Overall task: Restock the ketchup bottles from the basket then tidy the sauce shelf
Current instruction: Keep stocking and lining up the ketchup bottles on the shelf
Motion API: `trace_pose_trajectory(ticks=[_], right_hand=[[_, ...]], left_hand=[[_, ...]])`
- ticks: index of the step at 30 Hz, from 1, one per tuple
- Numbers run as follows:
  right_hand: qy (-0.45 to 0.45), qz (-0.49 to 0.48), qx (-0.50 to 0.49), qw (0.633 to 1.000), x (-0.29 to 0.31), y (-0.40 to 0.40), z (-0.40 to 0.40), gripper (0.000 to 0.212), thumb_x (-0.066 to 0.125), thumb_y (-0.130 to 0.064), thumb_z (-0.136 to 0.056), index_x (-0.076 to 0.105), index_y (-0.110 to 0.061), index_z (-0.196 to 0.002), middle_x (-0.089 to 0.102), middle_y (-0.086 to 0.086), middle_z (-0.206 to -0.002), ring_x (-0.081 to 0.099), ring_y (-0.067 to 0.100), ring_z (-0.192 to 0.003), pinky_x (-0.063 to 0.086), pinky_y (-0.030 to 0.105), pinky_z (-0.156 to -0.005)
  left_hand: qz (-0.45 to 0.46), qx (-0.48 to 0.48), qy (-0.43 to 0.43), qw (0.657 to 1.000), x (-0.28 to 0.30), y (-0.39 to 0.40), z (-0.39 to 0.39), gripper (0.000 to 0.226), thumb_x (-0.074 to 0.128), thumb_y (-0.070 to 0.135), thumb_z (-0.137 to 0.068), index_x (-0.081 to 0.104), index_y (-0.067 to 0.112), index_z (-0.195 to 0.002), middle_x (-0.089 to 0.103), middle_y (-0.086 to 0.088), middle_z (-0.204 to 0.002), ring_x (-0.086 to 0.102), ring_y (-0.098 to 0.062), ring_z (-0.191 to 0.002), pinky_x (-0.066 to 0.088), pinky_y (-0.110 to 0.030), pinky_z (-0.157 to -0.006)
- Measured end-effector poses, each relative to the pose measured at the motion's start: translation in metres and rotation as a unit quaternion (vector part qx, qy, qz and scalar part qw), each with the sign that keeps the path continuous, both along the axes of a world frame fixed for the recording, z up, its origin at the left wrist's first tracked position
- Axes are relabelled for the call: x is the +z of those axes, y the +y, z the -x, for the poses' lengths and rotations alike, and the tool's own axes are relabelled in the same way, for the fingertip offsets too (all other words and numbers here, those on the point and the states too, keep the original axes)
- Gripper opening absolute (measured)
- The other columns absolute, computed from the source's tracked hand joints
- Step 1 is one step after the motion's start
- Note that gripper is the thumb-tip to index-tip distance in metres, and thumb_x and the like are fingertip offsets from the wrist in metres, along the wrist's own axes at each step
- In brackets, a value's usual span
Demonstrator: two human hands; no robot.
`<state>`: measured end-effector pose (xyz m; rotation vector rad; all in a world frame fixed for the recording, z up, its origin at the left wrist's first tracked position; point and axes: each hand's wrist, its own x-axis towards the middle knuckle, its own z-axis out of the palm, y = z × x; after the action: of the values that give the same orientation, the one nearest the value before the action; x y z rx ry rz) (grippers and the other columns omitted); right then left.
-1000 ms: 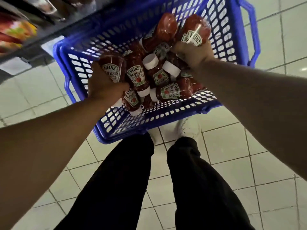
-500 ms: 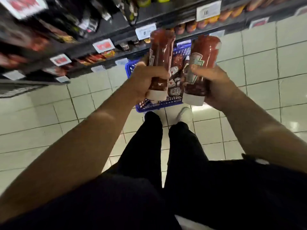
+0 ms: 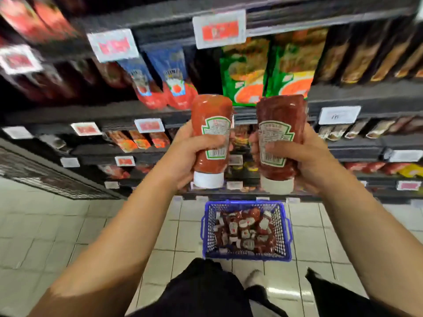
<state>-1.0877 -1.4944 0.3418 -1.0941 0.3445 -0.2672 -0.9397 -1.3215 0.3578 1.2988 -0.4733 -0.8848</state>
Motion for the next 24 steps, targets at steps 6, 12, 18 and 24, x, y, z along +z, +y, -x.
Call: trace_pose_trajectory(ticks=[6,12,18,24], right_hand=[[-0.063,0.110,0.037,0.991,0.082,0.007,-0.059,0.065,0.075,0.001,-0.066,0.054,0.005,-0.127,0.076,0.012,-0.101,0.073,0.024,-0.084,0.058,0.034,-0.072],[-0.085,0.184,0.011,0.979,0.136,0.019,-0.129,0.078,0.084,-0.022,-0.055,0.057,0.004,-0.123,0.074,0.017,-0.106,0.071,0.025,-0.089,0.057,0.035,-0.074],[-0.091,0.201,-0.067,0.973,0.171,0.015,-0.189,0.076,0.084,-0.022,-0.053,0.061,0.004,-0.121,0.075,0.014,-0.102,0.071,0.024,-0.084,0.059,0.036,-0.073],[-0.084,0.205,-0.145,0.964,0.186,-0.005,-0.235,0.044,0.081,-0.011,-0.061,0.070,-0.004,-0.103,0.074,0.012,-0.096,0.070,0.028,-0.085,0.058,0.042,-0.076]], left_hand=[[0.064,0.035,-0.084,0.994,0.077,0.005,-0.064,0.058,0.077,0.018,-0.066,0.061,-0.004,-0.118,0.072,-0.015,-0.101,0.070,-0.026,-0.081,0.059,-0.040,-0.072],[0.097,0.033,-0.143,0.984,0.126,0.010,-0.141,0.055,0.078,0.016,-0.070,0.062,-0.002,-0.119,0.072,-0.014,-0.105,0.070,-0.023,-0.083,0.059,-0.039,-0.071],[0.091,0.029,-0.209,0.973,0.168,-0.012,-0.212,0.048,0.077,0.015,-0.074,0.061,-0.003,-0.116,0.074,-0.014,-0.095,0.072,-0.023,-0.079,0.058,-0.036,-0.068],[-0.035,0.032,-0.263,0.964,0.171,-0.063,-0.263,0.041,0.085,0.053,-0.048,0.080,0.031,-0.081,0.078,0.001,-0.088,0.075,-0.021,-0.088,0.059,-0.047,-0.089]])
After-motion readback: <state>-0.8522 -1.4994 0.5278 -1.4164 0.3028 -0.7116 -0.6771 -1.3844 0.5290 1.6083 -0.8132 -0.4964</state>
